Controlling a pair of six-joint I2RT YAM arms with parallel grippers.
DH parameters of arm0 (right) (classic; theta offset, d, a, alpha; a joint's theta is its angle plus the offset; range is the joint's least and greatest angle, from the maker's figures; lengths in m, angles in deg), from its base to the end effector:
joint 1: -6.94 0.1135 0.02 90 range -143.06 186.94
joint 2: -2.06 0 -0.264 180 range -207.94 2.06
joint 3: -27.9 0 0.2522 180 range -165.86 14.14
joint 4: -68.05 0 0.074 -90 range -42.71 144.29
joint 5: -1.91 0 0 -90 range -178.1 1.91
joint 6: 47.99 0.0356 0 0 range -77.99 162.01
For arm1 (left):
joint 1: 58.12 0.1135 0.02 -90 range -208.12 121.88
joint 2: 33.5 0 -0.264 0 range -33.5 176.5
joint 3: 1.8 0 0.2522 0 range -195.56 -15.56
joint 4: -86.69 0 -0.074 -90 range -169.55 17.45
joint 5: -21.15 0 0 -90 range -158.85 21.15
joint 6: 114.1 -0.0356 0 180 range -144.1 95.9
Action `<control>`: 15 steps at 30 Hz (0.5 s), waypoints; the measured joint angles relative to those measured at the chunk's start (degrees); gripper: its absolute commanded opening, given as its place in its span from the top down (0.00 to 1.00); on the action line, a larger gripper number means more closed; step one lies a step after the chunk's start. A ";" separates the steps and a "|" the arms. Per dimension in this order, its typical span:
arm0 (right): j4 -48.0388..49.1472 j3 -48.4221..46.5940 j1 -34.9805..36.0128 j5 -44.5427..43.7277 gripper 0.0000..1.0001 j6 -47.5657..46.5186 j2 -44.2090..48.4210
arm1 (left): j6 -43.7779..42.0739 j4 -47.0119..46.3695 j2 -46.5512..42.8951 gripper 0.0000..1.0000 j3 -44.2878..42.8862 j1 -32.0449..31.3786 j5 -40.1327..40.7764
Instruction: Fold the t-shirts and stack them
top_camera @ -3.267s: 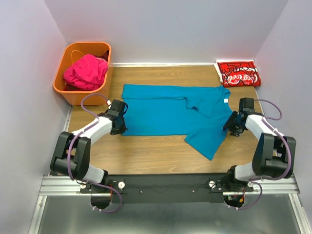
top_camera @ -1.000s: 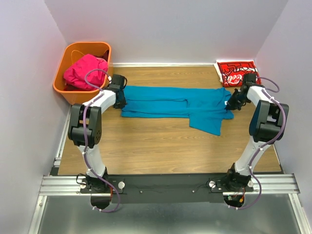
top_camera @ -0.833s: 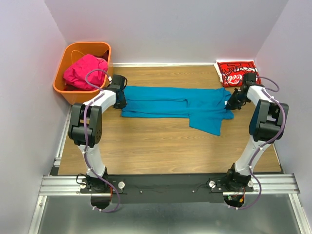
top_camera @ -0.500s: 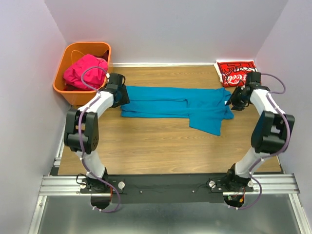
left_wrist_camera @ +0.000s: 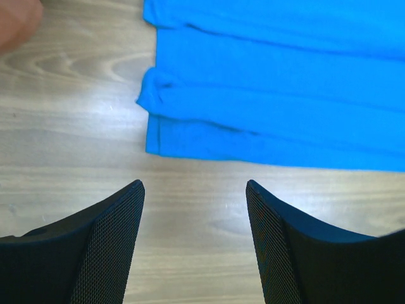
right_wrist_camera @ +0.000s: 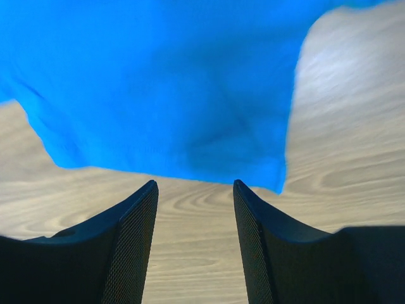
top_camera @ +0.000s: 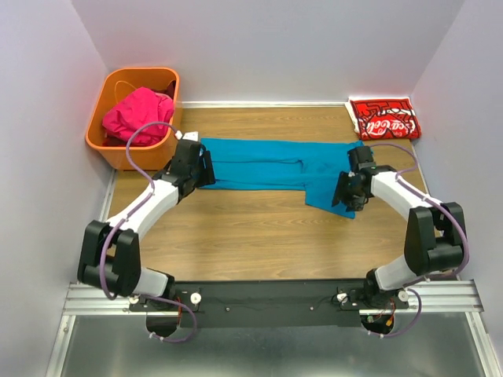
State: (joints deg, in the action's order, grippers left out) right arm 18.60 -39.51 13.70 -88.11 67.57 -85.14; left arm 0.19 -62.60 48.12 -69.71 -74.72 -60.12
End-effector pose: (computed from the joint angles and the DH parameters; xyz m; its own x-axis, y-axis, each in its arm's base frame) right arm 0.2813 0.0333 0.1893 -0.8884 0.3292 -0.3199 0.2946 0.9434 0.1526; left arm 0.2934 -0.0818 0.2385 -0.6848 -0.2201 -0.6947 -0.1132 0.9738 -0.1970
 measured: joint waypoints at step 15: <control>4.70 2.58 5.40 -8.83 0.79 2.99 -4.35 | -2.60 -8.74 -13.11 0.27 13.20 -1.05 -0.39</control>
State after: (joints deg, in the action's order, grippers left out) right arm 23.30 -36.93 19.10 -96.94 70.57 -89.49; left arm -2.41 -71.34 35.01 -56.51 -75.77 -60.51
